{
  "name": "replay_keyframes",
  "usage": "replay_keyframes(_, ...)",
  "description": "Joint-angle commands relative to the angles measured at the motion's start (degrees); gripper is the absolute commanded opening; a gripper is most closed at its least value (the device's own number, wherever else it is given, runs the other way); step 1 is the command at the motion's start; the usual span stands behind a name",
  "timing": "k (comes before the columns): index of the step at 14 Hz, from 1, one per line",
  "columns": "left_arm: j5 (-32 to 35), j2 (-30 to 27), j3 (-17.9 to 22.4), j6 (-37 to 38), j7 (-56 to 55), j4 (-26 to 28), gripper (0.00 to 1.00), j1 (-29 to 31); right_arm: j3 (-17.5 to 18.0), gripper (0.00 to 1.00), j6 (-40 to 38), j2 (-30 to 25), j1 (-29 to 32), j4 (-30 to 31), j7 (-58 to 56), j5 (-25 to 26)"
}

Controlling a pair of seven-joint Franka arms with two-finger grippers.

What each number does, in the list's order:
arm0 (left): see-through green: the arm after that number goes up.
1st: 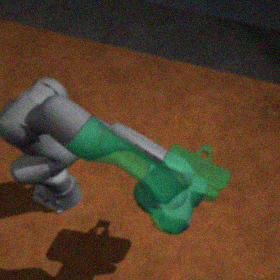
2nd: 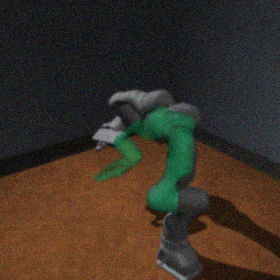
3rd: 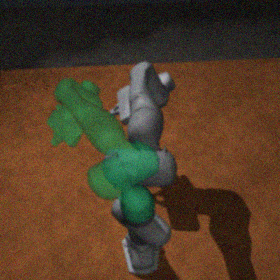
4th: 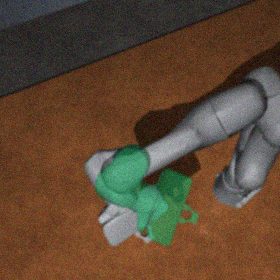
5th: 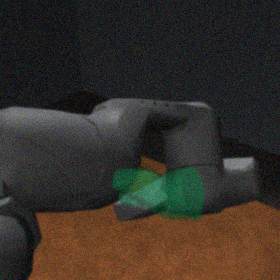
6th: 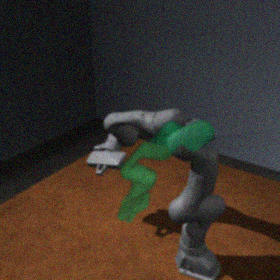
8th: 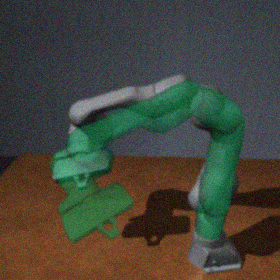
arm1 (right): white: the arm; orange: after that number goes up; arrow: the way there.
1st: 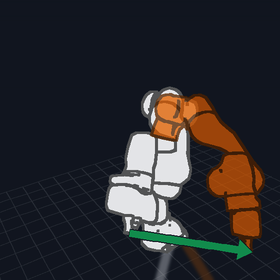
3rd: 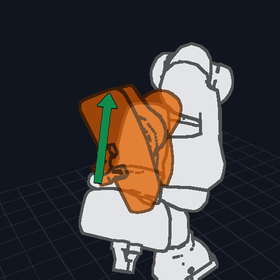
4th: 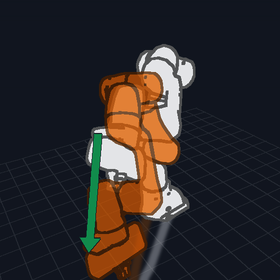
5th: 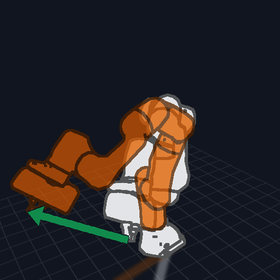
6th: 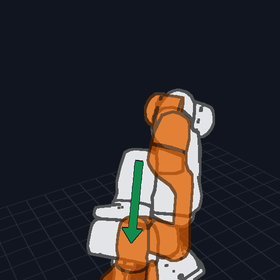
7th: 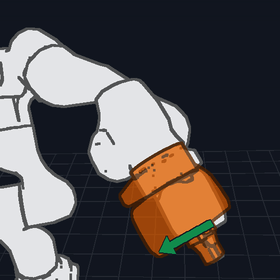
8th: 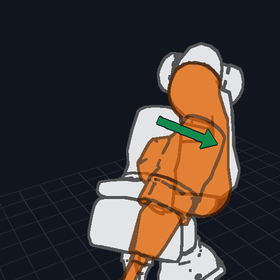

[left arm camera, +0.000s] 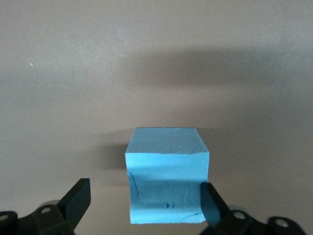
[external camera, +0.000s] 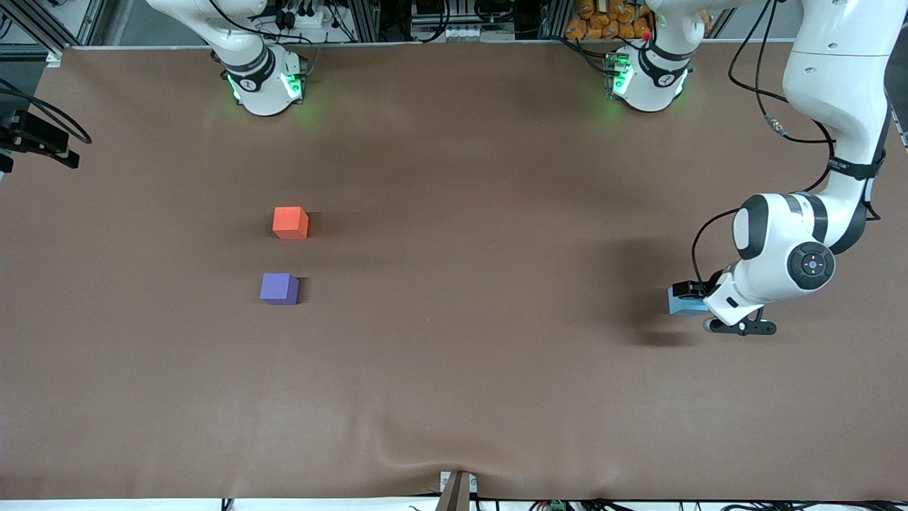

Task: Place blue block between orange and purple blocks
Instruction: 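Lower the left gripper around the light-blue block and close it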

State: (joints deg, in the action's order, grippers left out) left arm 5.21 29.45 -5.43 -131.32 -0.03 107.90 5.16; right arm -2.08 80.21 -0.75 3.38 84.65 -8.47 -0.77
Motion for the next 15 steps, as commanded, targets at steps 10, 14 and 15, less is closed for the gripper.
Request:
replay_keyframes(10,0.51,2.72,-0.63,-2.10,-10.69,-0.49,1.00,-0.94,0.32,1.00,-0.58,-0.31,0.40,0.07,0.82,-0.03)
replay_keyframes(14,0.51,2.98,-0.63,-2.01,-10.87,-0.59,0.16,-0.86,0.23,1.00,-0.58,-0.31,0.23,-0.10,0.73,-0.11)
replay_keyframes(15,0.51,2.72,-0.63,-1.92,-10.69,-0.59,0.04,-0.77,0.23,1.00,-0.58,-0.31,0.49,-0.10,0.82,-0.11)
